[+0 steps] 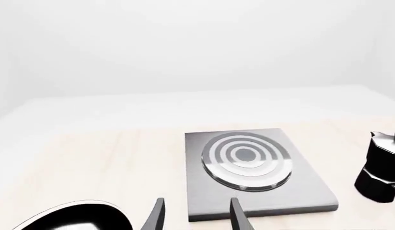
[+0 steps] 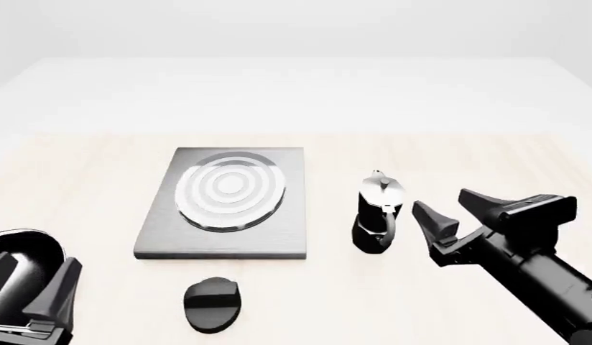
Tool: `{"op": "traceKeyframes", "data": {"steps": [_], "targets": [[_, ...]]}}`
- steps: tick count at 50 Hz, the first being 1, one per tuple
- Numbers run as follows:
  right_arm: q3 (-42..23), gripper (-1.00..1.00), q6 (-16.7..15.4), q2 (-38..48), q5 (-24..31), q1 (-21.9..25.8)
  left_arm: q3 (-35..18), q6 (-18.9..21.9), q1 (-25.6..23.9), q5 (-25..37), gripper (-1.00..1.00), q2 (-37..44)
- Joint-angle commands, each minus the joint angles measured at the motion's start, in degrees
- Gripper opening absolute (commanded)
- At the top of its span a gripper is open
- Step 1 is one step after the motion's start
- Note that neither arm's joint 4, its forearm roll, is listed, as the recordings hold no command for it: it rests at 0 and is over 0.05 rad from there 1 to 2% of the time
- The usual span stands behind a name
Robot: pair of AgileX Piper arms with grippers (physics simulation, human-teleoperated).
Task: Turn on the stove and put the moka pot on it.
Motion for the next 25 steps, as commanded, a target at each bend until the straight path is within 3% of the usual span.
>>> {"op": "traceKeyframes", "data": {"steps": [1,25], "targets": [[0.8,1.00,2.1,10.8,-9.2,1.6,0.7,0.7,0.1,-0.6,1.00,-0.1],[-0.6,1.00,4.9,25.8,-20.2,2.8,0.7,0.5,-0.2,-0.6,1.00,-0.1]]}}
